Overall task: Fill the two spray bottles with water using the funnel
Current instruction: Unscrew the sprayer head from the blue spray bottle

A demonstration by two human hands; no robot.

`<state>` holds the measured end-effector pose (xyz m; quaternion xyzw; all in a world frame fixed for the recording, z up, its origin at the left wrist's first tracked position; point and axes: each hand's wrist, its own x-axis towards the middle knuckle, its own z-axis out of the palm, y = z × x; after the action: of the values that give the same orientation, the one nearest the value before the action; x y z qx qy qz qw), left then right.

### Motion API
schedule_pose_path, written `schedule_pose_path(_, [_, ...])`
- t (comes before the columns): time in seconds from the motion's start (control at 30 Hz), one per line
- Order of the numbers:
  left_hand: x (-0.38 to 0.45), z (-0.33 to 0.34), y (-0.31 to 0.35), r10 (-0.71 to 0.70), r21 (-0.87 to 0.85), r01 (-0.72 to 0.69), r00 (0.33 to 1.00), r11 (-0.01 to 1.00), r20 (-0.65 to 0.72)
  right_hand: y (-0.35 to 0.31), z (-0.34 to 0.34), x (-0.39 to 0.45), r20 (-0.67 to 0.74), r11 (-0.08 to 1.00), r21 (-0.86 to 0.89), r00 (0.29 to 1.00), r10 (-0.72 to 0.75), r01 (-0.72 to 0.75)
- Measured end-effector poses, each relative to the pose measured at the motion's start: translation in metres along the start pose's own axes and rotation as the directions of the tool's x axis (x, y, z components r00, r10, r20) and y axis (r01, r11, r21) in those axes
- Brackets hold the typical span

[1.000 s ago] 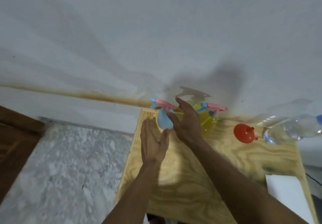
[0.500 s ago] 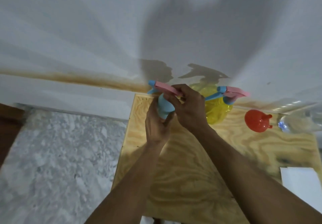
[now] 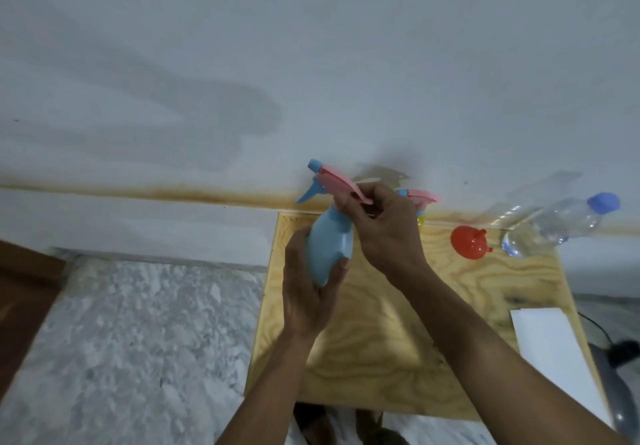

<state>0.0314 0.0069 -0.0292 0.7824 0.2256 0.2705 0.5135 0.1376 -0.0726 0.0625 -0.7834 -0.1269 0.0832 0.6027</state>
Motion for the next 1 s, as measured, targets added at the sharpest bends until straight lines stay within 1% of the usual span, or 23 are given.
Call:
schedule_pose_path(0.17, [-0.013,-0.024,0.054,0.109,-0.097,-0.117,0.991,0.988,-0.075,-0.056,-0.014,-0.033,-0.087,0.990,0.115,0.993,-0.076,0.086])
schedule_pose_path(0.23, [-0.017,-0.031,0.069,0.159,-0.117,-0.171,0.982,0.978,-0.104,-0.069,-0.020,-0.046,-0.093,0.985,0.134,0.991,-0.098,0.110])
schedule_pose_path(0.3, [-0.021,-0.037,0.081,0.194,-0.147,-0.207,0.976,0.967,-0.100,-0.077,-0.025,-0.057,-0.077,0.978,0.170,0.991,-0.110,0.122])
schedule_pose_path(0.37, [-0.026,-0.042,0.091,0.201,-0.184,-0.214,0.976,0.959,-0.083,-0.081,-0.027,-0.067,-0.079,0.968,0.211,0.989,-0.124,0.138])
schedule_pose_path(0.47, [-0.032,-0.050,0.101,0.236,-0.217,-0.244,0.970,0.945,-0.064,-0.087,-0.029,-0.077,-0.104,0.946,0.304,0.991,-0.088,0.116])
schedule_pose_path(0.6, [-0.036,-0.058,0.112,0.223,-0.283,-0.225,0.974,0.932,-0.039,-0.095,-0.032,-0.087,-0.133,0.939,0.325,0.988,-0.077,0.117])
schedule_pose_path(0.67, [-0.037,-0.060,0.116,0.206,-0.299,-0.205,0.978,0.932,-0.027,-0.099,-0.033,-0.089,-0.113,0.934,0.339,0.990,-0.079,0.113])
schedule_pose_path(0.83, [-0.038,-0.066,0.126,0.118,-0.369,-0.102,0.993,0.924,0.021,-0.103,-0.033,-0.094,-0.068,0.926,0.356,0.992,-0.107,0.125])
schedule_pose_path(0.93, [-0.038,-0.067,0.132,0.103,-0.435,-0.078,0.994,0.897,0.035,-0.104,-0.027,-0.099,-0.122,0.904,0.416,0.991,-0.054,0.101])
schedule_pose_path(1.0, [-0.039,-0.068,0.135,0.083,-0.458,-0.059,0.996,0.887,0.032,-0.104,-0.023,-0.100,-0.153,0.901,0.425,0.988,-0.028,0.092])
